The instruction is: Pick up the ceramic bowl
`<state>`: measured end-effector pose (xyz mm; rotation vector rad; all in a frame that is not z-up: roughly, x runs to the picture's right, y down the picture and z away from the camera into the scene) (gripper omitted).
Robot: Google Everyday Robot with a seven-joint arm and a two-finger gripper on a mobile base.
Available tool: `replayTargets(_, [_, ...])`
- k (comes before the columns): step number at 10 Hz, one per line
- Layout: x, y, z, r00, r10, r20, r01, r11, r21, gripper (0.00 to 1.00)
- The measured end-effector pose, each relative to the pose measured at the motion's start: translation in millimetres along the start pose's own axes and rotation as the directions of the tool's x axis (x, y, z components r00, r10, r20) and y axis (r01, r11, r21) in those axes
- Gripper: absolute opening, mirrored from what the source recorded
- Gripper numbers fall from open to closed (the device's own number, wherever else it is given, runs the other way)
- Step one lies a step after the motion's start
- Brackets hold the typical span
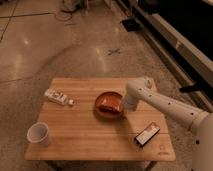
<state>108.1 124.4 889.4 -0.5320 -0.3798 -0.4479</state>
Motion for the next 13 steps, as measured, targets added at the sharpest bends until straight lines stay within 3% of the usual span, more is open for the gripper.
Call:
replayTargets(1, [-4.1, -8.9, -6.3, 1.0, 0.004, 0.005, -0.004, 1.0, 0.023, 0.02])
replayTargets(2, [-7.9, -15.7, -12.3, 1.0, 0.006, 0.01, -0.006, 0.999, 0.043, 0.0])
replayTargets(7, [-29.1, -34.1, -45.0, 0.998, -0.056, 0.036, 0.051, 0.99, 0.131, 0.0])
replayTargets(10, [-56.4, -43.5, -71.2, 0.983, -0.174, 0.057, 0.161, 0.969, 0.19, 0.0])
replayTargets(13, [-70.5, -40.5, -93.0, 0.963, -0.261, 0.064, 0.244, 0.95, 0.197, 0.0])
